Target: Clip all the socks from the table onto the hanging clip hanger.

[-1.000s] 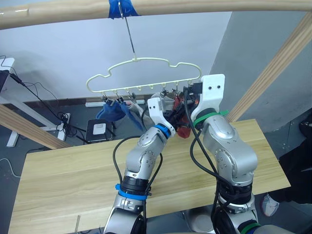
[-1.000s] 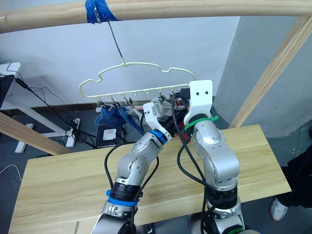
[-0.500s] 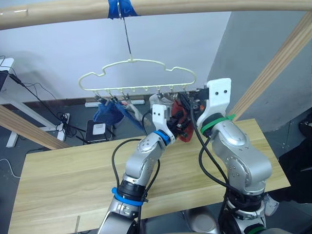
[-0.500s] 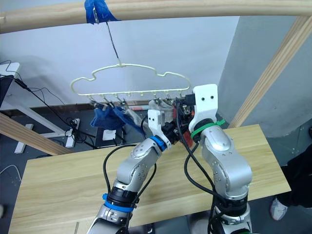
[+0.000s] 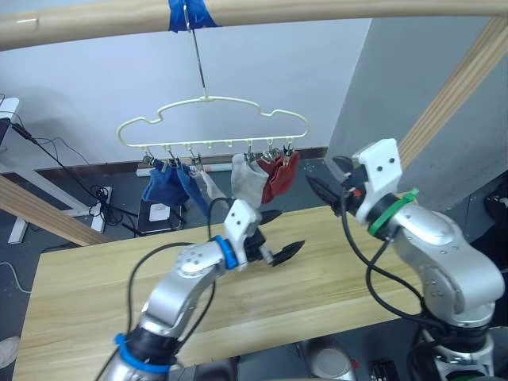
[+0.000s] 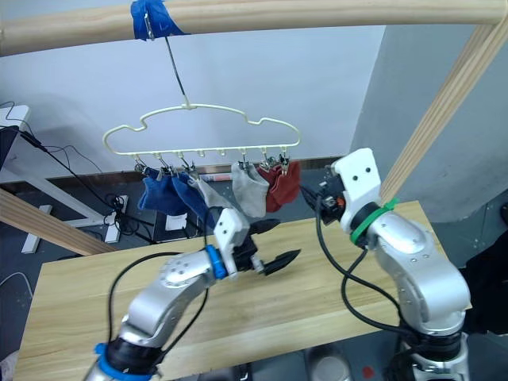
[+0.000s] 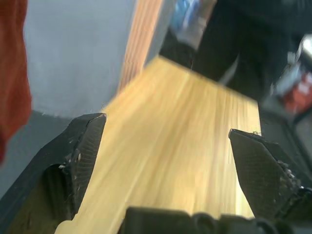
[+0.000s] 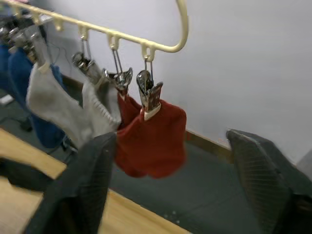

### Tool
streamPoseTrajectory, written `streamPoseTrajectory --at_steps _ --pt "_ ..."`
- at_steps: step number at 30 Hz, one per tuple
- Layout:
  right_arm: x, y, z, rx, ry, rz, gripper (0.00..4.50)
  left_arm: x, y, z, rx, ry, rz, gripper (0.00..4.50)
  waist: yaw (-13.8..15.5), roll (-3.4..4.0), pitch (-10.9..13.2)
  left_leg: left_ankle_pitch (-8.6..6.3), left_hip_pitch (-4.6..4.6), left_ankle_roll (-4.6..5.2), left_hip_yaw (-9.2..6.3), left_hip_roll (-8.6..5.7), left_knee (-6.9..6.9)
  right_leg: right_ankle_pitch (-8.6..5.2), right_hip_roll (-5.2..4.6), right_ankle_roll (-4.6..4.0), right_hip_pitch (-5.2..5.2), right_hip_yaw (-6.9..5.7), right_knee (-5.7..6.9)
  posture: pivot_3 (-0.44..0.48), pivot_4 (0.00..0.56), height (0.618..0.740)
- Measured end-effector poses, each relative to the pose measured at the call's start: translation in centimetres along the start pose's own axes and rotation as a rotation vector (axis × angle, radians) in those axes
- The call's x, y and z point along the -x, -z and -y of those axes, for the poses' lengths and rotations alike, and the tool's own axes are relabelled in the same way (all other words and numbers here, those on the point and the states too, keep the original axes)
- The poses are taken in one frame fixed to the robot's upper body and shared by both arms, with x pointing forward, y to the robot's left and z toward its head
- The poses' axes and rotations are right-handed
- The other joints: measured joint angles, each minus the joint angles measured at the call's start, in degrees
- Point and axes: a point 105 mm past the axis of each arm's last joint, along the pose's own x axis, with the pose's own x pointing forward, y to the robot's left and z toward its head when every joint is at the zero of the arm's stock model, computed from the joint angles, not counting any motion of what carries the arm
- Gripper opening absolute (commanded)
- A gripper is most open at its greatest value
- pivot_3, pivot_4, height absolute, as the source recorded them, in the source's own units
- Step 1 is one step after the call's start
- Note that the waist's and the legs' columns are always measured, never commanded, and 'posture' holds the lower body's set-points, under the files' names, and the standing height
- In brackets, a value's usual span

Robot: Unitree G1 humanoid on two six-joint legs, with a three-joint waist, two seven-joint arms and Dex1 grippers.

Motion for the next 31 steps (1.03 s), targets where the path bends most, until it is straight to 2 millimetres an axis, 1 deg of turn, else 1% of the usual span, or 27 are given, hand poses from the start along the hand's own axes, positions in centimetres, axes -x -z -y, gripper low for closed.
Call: streamPoseTrajectory --at_steps 3,6,8,11,13,14,16,19,21,23,25,31 --pt "0.5 0.3 -0.1 0.039 -0.09 -0.022 4.48 3.0 -0.6 -1.5 -0.063 -0.008 -0.03 4.5 0.3 -0.03 -0.1 0.0 0.0 0.0 0.01 -0.01 0.01 0.0 -0.01 0.0 0.01 0.0 0.0 -0.219 0.17 0.74" --pt "0.6 0.7 0.3 0.063 -0.14 -0.036 4.48 4.8 -1.3 -2.7 -0.079 -0.027 -0.029 4.5 1.0 -0.03 -0.2 0.0 -0.02 0.0 0.04 -0.04 0.05 0.0 -0.04 -0.01 0.01 0.01 -0.01 -0.205 0.155 0.74" --pt "0.8 0.8 0.5 0.088 -0.184 -0.044 4.48 6.5 -1.1 -3.4 -0.045 -0.063 -0.051 4.5 1.3 -0.06 -0.3 0.0 -0.03 0.0 0.03 -0.02 0.03 0.01 -0.05 -0.02 -0.01 -0.01 -0.01 -0.172 0.126 0.74" --pt "1.1 1.2 1.2 0.118 -0.23 -0.066 4.48 9.7 -0.3 -4.5 -0.022 -0.15 -0.123 4.5 1.5 -0.12 -0.8 0.01 -0.05 -0.02 0.02 0.01 0.0 0.01 -0.07 -0.03 -0.05 -0.03 -0.01 -0.158 0.112 0.74" --pt "1.3 1.4 1.5 0.136 -0.258 -0.075 4.48 10.9 -0.4 -5.0 -0.023 -0.209 -0.129 4.5 2.0 -0.16 -1.3 0.01 -0.07 -0.02 0.03 -0.01 0.01 0.01 -0.1 -0.03 -0.06 -0.04 -0.03 -0.158 0.112 0.74" --pt "1.4 1.4 1.5 0.15 -0.272 -0.078 4.48 11.4 -0.4 -5.1 -0.02 -0.232 -0.13 4.5 2.3 -0.15 -1.5 0.01 -0.07 -0.03 0.04 -0.03 0.03 0.01 -0.12 -0.03 -0.06 -0.03 -0.03 -0.128 0.084 0.74" --pt "1.5 1.5 1.5 0.165 -0.304 -0.077 4.48 12.1 0.0 -5.2 0.0 -0.265 -0.142 4.5 2.9 -0.22 -2.3 0.02 -0.06 -0.05 0.05 -0.04 0.05 0.02 -0.12 -0.03 -0.05 -0.02 0.0 -0.128 0.084 0.74" --pt "2.5 2.3 1.3 0.203 -0.377 -0.108 4.48 14.6 1.3 -5.8 0.005 -0.396 -0.228 4.5 3.5 -0.45 -3.5 0.02 0.03 -0.04 0.03 -0.02 0.05 0.02 -0.11 -0.04 0.03 -0.04 0.0 -0.113 0.073 0.74" --pt "2.9 2.7 1.3 0.213 -0.413 -0.119 4.48 16.0 1.2 -6.4 -0.021 -0.446 -0.259 4.5 4.1 -0.7 -3.9 0.05 0.09 -0.09 0.03 -0.02 0.08 0.05 -0.09 -0.09 0.06 -0.07 0.05 -0.105 0.065 0.74" --pt "3.0 3.0 1.6 0.216 -0.42 -0.124 4.48 17.0 1.0 -7.1 -0.036 -0.477 -0.285 4.5 4.5 -0.86 -4.5 0.1 0.17 -0.12 0.03 -0.01 0.11 0.05 -0.06 -0.09 0.15 -0.09 0.06 -0.099 0.059 0.74" --pt "3.1 3.3 2.1 0.219 -0.422 -0.134 4.48 18.1 1.1 -7.4 -0.02 -0.483 -0.312 4.5 4.5 -0.85 -5.1 0.11 0.31 -0.11 0.05 -0.01 0.18 0.05 -0.05 -0.09 0.32 -0.09 0.05 -0.095 0.054 0.74" --pt "3.0 3.4 2.7 0.222 -0.418 -0.126 4.48 18.3 1.1 -7.6 0.007 -0.464 -0.297 4.5 4.6 -0.93 -6.3 0.12 0.48 -0.1 0.05 0.03 0.21 0.06 0.0 -0.11 0.47 -0.08 0.09 -0.092 0.049 0.74"
